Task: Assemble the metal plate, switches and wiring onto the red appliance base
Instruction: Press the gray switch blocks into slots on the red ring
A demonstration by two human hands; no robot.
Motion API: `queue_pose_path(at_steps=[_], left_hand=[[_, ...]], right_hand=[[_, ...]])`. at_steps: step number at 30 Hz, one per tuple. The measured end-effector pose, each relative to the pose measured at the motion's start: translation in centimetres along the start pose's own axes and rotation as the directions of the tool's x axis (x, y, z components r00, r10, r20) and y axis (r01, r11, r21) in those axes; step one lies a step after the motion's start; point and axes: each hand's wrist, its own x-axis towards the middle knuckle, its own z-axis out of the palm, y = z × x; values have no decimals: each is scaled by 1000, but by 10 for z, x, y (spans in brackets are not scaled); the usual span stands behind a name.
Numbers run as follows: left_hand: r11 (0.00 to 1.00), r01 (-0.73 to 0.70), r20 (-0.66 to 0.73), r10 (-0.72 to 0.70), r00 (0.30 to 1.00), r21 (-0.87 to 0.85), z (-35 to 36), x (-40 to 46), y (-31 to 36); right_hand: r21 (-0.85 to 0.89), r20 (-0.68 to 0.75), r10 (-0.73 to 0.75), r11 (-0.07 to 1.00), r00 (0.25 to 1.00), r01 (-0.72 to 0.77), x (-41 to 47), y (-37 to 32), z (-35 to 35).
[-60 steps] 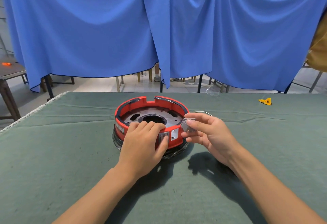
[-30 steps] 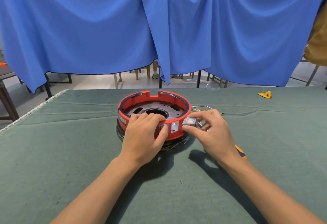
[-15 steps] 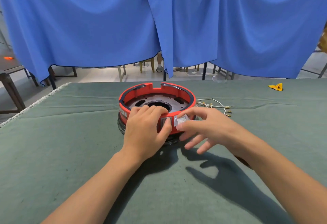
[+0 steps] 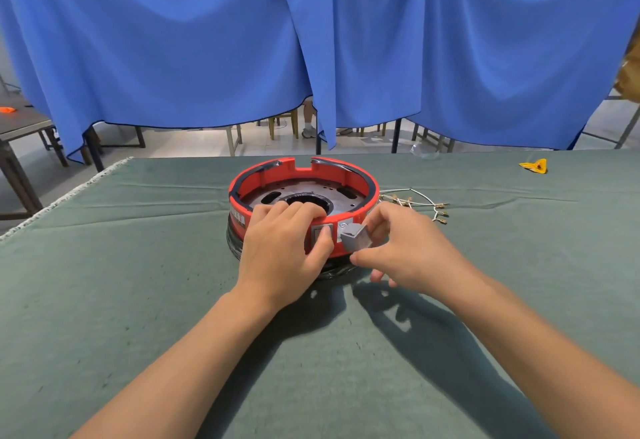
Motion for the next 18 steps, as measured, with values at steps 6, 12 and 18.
queue_pose_path(at_steps=[6, 12, 18], left_hand=[[1000, -6, -10, 6, 1000, -22, -1, 1, 0], [999, -34, -46, 34, 998, 13, -1, -2, 3], [997, -48, -9, 49, 999, 52, 0, -2, 8]], right_hand=[[-1, -91, -100, 995, 991, 101, -3, 1, 6], [-418, -183, -297, 886, 937, 199, -4, 10, 13], [-552, -141, -357, 802, 923, 226, -6, 13, 17]])
